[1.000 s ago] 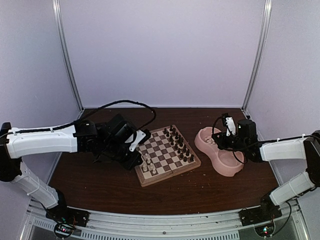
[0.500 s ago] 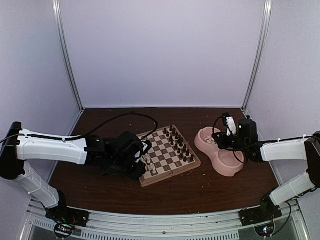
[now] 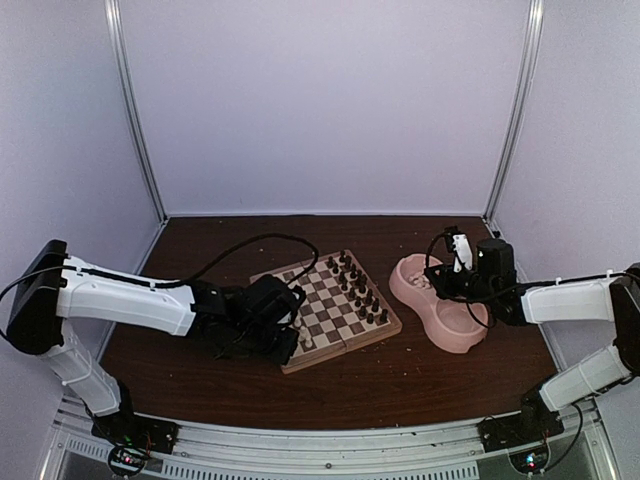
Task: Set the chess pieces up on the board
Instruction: Place the rook at h1.
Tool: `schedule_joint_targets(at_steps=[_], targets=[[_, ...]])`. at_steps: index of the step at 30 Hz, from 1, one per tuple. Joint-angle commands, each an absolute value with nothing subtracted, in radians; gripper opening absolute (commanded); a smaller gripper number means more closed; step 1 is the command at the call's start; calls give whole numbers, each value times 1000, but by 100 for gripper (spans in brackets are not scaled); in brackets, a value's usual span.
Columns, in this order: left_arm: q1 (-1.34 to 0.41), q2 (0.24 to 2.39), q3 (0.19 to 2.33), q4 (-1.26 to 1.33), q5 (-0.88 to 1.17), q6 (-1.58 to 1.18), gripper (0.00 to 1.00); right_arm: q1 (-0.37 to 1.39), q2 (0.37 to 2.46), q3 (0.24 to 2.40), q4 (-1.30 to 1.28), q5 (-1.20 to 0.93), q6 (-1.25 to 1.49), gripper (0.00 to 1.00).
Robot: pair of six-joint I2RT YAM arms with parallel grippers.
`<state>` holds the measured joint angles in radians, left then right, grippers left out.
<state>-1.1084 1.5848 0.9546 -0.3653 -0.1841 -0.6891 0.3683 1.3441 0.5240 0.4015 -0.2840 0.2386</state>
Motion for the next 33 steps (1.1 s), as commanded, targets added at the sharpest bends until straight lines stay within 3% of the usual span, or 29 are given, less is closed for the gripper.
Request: schedule_joint_targets(at_steps=[1, 17, 26, 33], targets=[[-1114, 1605, 945, -308, -224, -721, 4, 362, 1325, 512, 428, -280, 235, 1], [-1113, 1641, 950, -287, -229, -723, 6, 363, 1328, 515, 426, -273, 231, 1], [-1113, 1652, 976, -319, -212, -716, 15, 362, 1328, 517, 423, -274, 230, 1], [-1112, 1657, 988, -330, -200, -719, 16, 362, 1330, 517, 421, -277, 229, 1]])
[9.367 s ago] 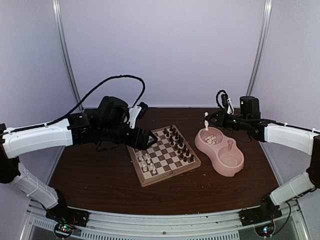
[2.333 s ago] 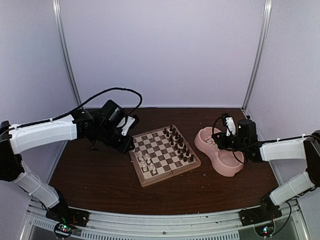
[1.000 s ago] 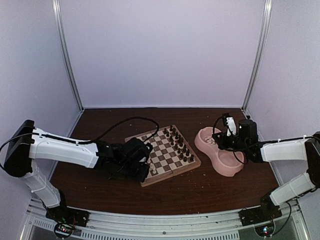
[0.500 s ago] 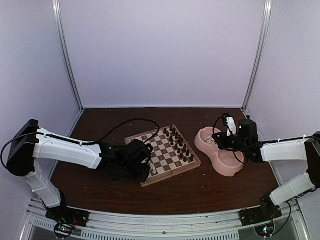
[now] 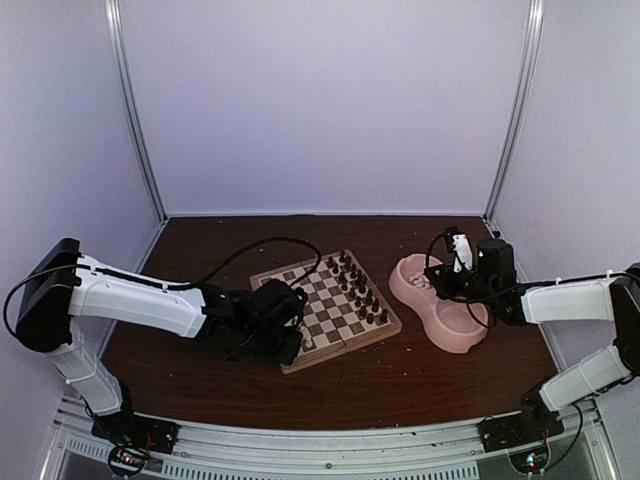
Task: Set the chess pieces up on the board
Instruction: Place the rook at h1.
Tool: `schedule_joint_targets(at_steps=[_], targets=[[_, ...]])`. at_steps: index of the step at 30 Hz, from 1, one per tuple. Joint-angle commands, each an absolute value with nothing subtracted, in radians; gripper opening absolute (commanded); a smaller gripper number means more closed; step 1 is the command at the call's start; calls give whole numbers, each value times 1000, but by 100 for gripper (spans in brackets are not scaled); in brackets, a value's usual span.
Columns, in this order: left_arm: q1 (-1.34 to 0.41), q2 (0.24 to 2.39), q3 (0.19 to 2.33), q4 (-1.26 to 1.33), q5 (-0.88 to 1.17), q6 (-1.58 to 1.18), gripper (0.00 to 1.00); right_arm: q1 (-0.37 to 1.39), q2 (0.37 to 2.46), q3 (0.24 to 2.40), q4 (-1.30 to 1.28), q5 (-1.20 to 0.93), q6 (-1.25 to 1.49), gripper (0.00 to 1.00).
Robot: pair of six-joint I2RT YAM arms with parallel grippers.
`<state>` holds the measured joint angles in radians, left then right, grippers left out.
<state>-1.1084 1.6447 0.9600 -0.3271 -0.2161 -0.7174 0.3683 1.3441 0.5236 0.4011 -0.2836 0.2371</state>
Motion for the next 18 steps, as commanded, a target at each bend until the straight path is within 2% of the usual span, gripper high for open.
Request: schedule_joint_targets(at_steps=[1, 9, 18], targets=[[-1112, 1655, 988, -331, -197, -720, 17, 362, 1329, 518, 421, -277, 229, 1], [-1113, 1632, 989, -359, -201, -730, 29, 362, 1324, 517, 421, -278, 229, 1], [-1113, 1554, 990, -430, -193, -744, 35, 362, 1316, 513, 422, -278, 225, 1]])
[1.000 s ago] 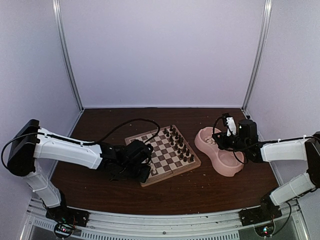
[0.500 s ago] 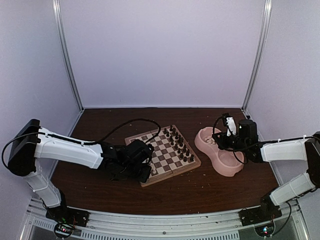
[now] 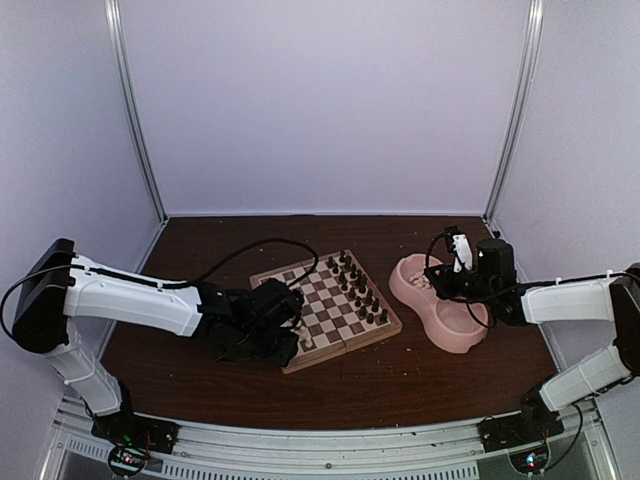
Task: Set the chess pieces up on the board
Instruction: Place the rook at h1.
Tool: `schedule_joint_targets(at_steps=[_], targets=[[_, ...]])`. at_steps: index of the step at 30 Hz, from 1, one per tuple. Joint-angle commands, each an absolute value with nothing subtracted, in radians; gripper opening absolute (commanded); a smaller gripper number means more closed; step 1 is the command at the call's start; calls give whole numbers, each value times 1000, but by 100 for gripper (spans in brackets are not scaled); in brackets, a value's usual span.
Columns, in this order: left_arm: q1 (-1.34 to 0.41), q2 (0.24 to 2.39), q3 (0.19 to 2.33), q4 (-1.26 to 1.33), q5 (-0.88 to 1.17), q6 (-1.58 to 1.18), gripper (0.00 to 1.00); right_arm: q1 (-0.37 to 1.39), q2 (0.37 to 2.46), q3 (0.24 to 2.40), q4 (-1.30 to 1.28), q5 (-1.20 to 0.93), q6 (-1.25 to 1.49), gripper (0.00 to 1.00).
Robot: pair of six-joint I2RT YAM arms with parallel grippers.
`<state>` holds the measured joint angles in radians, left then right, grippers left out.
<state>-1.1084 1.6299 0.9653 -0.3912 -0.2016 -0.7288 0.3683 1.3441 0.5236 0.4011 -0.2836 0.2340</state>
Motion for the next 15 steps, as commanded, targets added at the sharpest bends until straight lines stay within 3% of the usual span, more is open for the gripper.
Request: schedule_joint_targets(at_steps=[1, 6, 11, 13, 15], targets=[[-1113, 1538, 985, -444, -187, -748, 35, 363, 1315, 513, 421, -279, 225, 1], [-1112, 1425, 969, -537, -144, -757, 36, 363, 1286, 498, 438, -336, 223, 1], [-1111, 1312, 984, -576, -87, -769, 40, 364, 1274, 482, 531, -548, 227, 0], [-1108, 1284, 998, -561, -43, -763, 49, 367, 1278, 488, 569, -627, 245, 0], [-1103, 1275, 1020, -556, -4, -752, 70, 379, 1282, 503, 581, -676, 250, 0]])
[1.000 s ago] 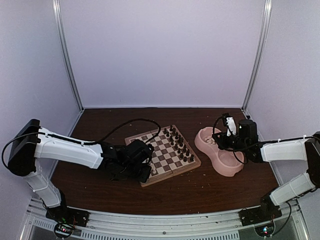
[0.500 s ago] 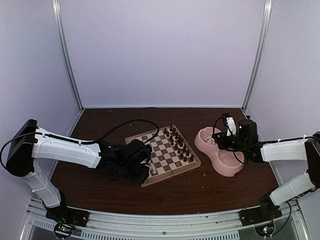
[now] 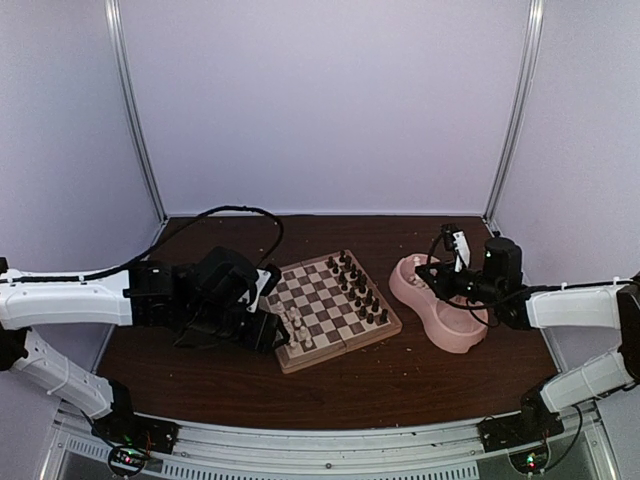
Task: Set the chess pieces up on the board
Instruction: Place the rook at h1, then pass from the right arm to the left
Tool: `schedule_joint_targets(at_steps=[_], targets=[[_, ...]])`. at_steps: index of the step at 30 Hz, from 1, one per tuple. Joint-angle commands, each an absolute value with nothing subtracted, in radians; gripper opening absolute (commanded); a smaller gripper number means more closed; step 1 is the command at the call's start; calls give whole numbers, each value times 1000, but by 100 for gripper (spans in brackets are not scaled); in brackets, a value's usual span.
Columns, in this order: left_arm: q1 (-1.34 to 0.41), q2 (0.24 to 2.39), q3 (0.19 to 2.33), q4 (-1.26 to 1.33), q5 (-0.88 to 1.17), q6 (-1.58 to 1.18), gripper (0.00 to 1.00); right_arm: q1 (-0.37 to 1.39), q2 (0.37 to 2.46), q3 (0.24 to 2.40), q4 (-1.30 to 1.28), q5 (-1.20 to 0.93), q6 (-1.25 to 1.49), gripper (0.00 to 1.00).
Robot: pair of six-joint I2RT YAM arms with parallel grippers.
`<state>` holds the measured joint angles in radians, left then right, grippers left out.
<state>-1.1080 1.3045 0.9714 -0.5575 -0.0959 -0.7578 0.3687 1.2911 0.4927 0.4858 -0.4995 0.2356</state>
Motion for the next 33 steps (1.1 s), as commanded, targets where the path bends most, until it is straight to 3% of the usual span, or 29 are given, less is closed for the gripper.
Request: schedule_joint_targets(at_steps=[1, 2, 3, 7, 10, 15, 22, 25, 33], targets=[[-1101, 1274, 1032, -557, 16, -746, 89, 385, 1280, 510, 575, -689, 248, 0], [-1099, 1273, 1042, -560, 33, -743, 97, 396, 1277, 518, 565, -697, 243, 1], [-1097, 1272, 1049, -565, 33, -741, 98, 407, 1272, 524, 553, -702, 237, 1], [-1074, 1261, 1053, -575, 35, -805, 98, 460, 1242, 545, 500, -702, 203, 2], [-1039, 1266, 1055, -490, 149, -827, 97, 522, 1215, 561, 444, -695, 163, 4], [-1021, 1330, 1156, -425, 244, -828, 85, 620, 1199, 596, 351, -652, 97, 4], [-988, 1523, 1381, -437, 380, -872, 81, 705, 1239, 662, 279, -621, 52, 4], [-970, 1588, 1424, -420, 463, -906, 70, 734, 1244, 687, 242, -610, 19, 4], [-942, 1646, 1434, -371, 506, -968, 67, 783, 1255, 743, 153, -586, -64, 4]])
